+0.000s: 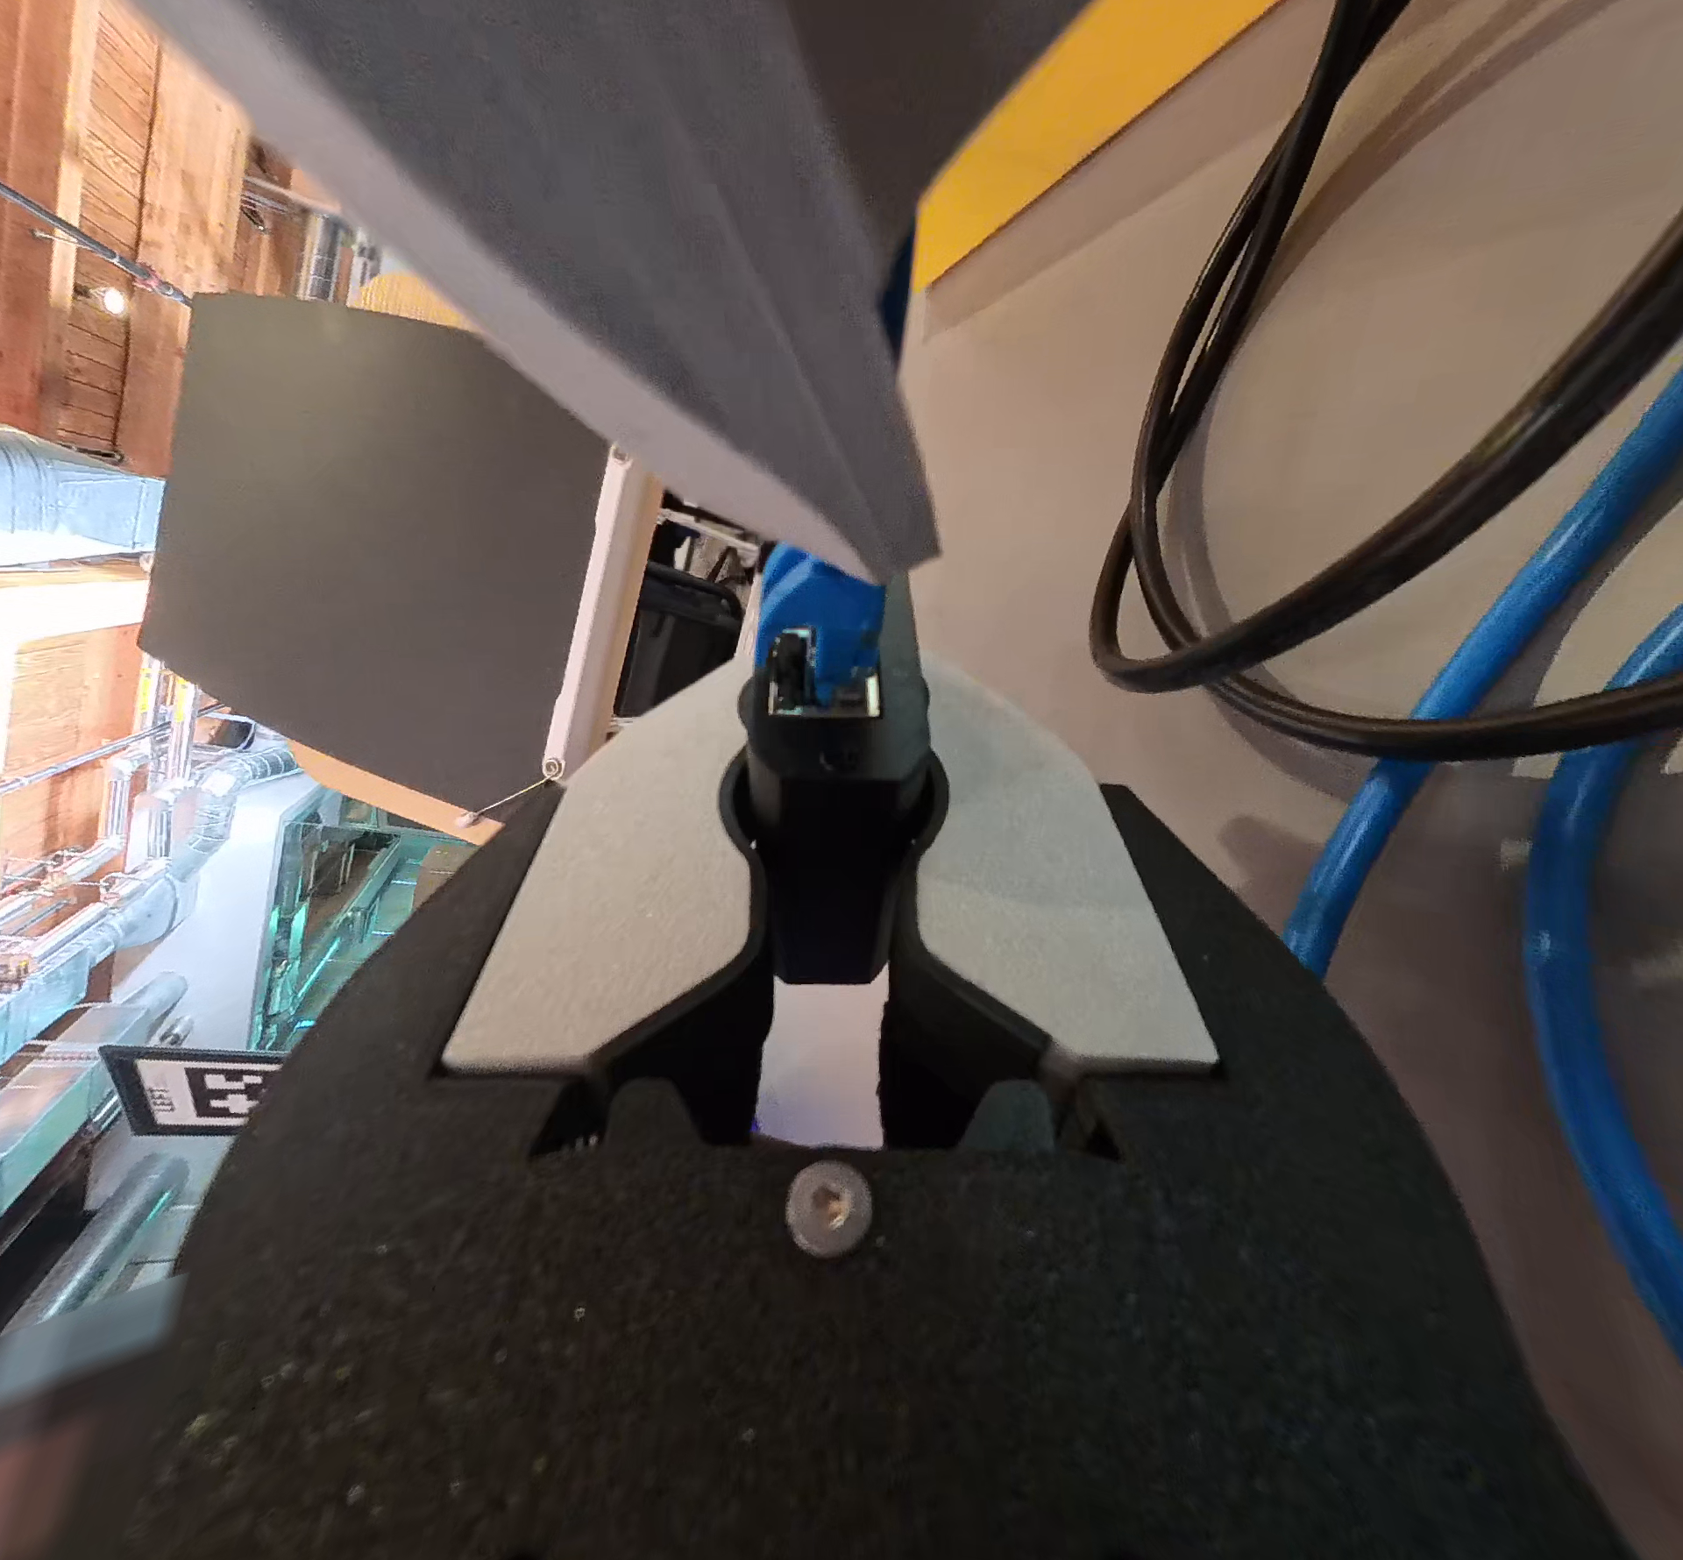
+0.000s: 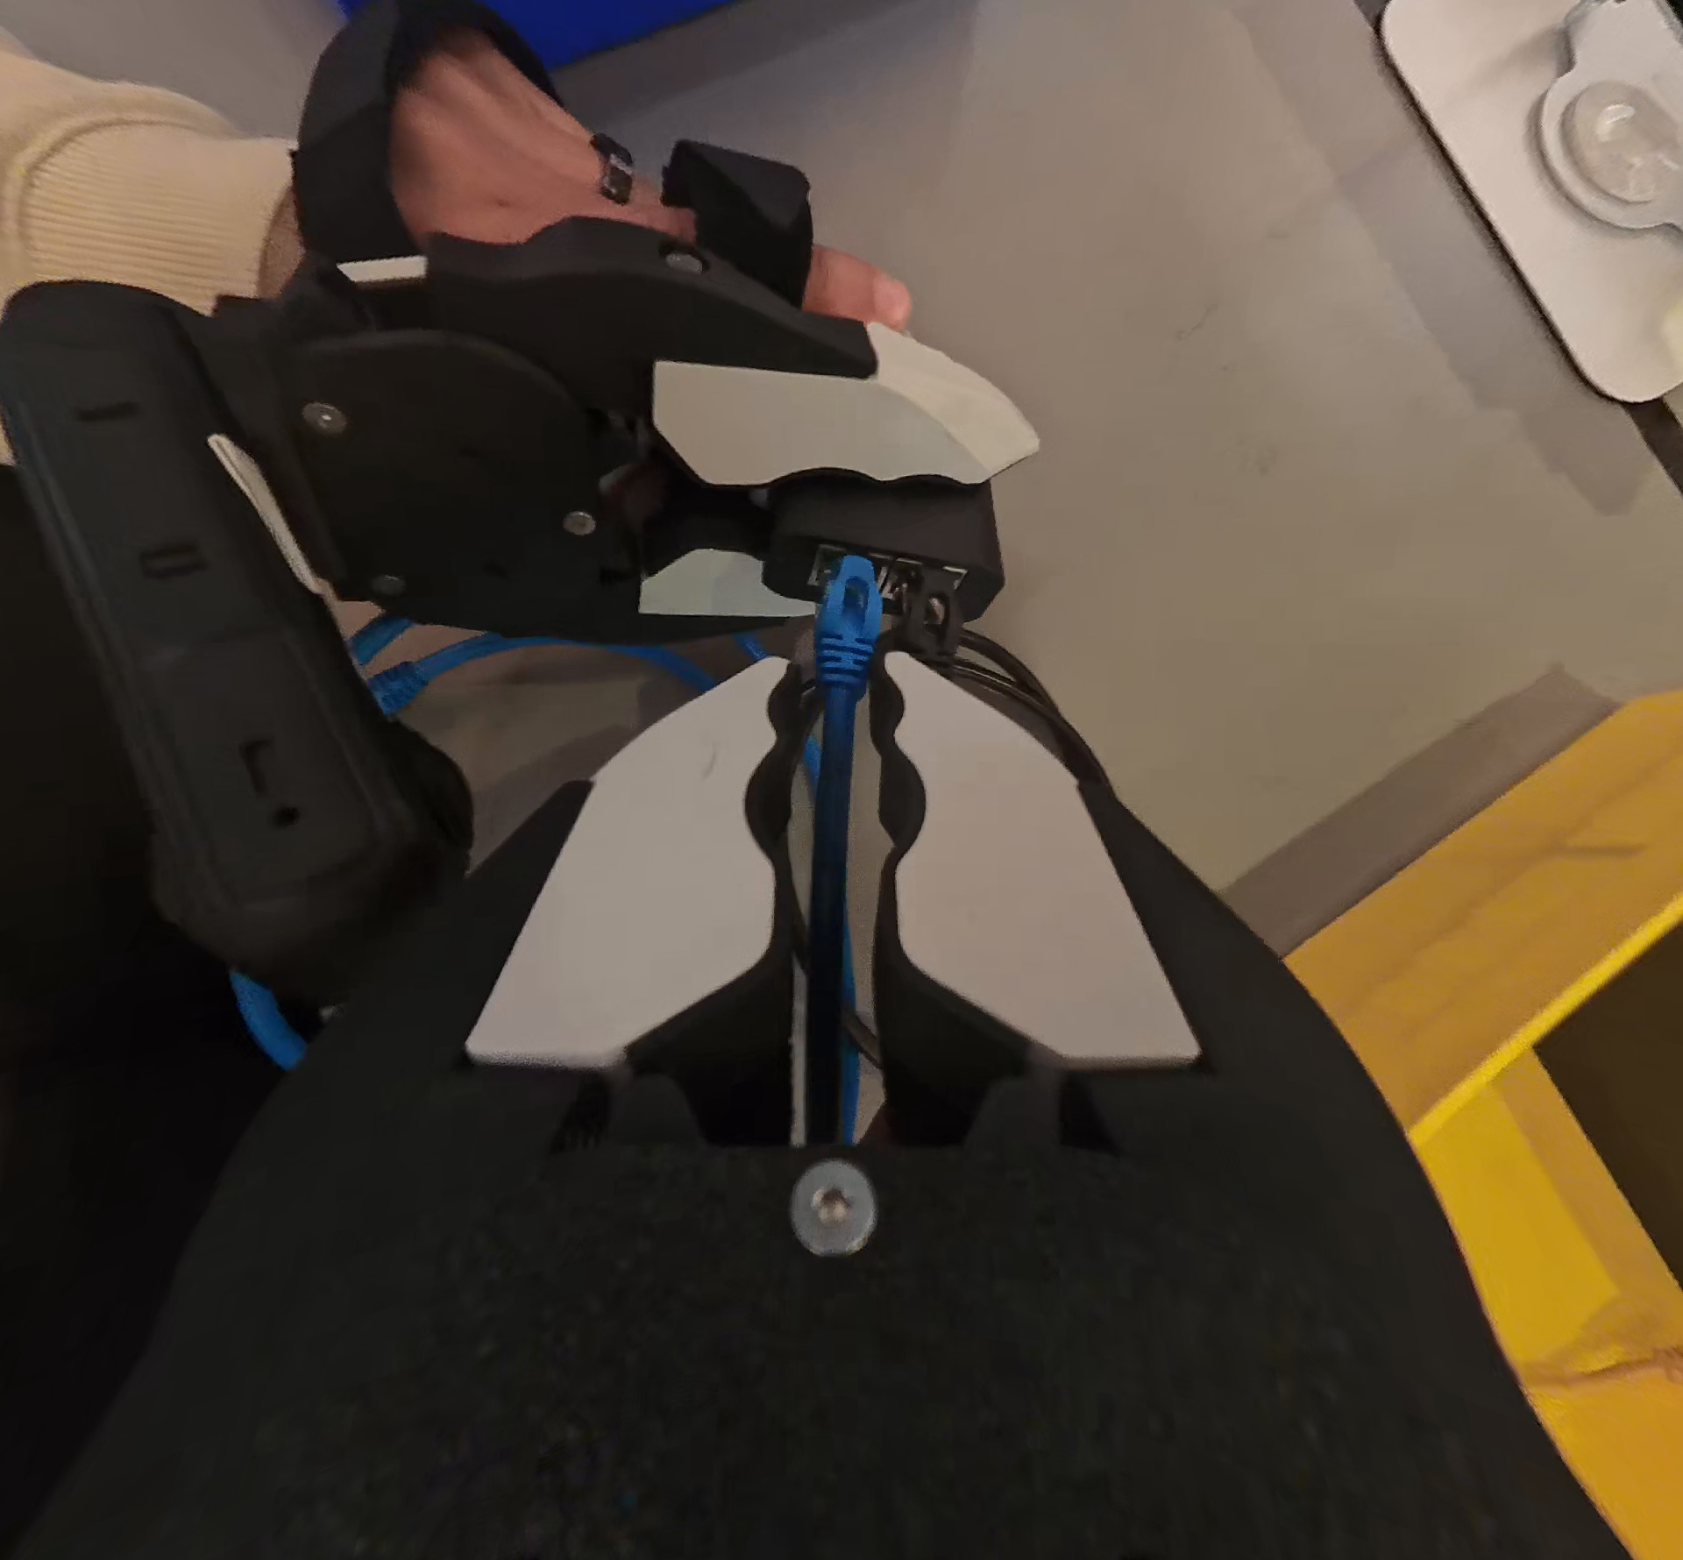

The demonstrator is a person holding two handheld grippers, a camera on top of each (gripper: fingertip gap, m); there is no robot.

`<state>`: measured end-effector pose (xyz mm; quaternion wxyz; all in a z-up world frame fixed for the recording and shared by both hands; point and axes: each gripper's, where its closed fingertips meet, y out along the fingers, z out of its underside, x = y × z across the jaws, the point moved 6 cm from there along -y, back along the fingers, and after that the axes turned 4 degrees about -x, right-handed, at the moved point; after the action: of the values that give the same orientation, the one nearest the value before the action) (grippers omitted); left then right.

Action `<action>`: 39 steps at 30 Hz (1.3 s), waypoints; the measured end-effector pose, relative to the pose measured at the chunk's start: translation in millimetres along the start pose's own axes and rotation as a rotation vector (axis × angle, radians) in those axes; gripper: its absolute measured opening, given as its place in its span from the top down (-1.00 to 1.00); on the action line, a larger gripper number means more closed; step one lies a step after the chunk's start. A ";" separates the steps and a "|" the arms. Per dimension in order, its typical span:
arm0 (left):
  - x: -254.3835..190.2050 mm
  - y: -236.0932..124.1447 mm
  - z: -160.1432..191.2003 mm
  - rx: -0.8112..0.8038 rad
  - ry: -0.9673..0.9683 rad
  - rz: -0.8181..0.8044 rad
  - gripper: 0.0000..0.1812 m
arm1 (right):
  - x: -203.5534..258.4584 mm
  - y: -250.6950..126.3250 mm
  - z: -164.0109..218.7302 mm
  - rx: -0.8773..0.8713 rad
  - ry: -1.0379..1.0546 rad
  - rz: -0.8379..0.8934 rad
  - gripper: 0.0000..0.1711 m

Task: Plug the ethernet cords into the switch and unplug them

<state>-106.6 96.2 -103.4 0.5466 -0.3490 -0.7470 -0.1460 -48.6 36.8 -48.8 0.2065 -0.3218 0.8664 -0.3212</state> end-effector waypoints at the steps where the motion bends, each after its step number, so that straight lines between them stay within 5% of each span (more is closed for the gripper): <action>1: 0.1 0.1 0.4 -0.003 -0.005 0.004 0.72 | -0.1 0.4 -0.3 -0.001 -0.009 0.023 0.87; 21: -6.5 -1.5 -5.2 -0.132 0.009 0.037 0.70 | -0.6 -7.9 13.7 -0.034 0.010 -0.044 0.88; 25: -10.1 -1.4 -2.7 -0.126 0.011 0.085 0.71 | 4.1 -3.6 11.8 -0.043 -0.253 -0.020 0.86; 29: -13.3 -3.9 -8.8 -0.135 0.024 0.125 0.72 | 10.4 4.1 8.2 -0.016 -0.624 0.002 0.61; 39: -16.8 -4.5 -8.7 -0.136 -0.054 0.226 0.71 | 8.0 15.2 11.0 -0.006 -0.924 0.098 0.78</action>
<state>-100.7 81.7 -115.0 0.5145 -0.4710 -0.7057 -0.1244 -54.5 35.5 -68.3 0.5848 -0.3903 0.6989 -0.1315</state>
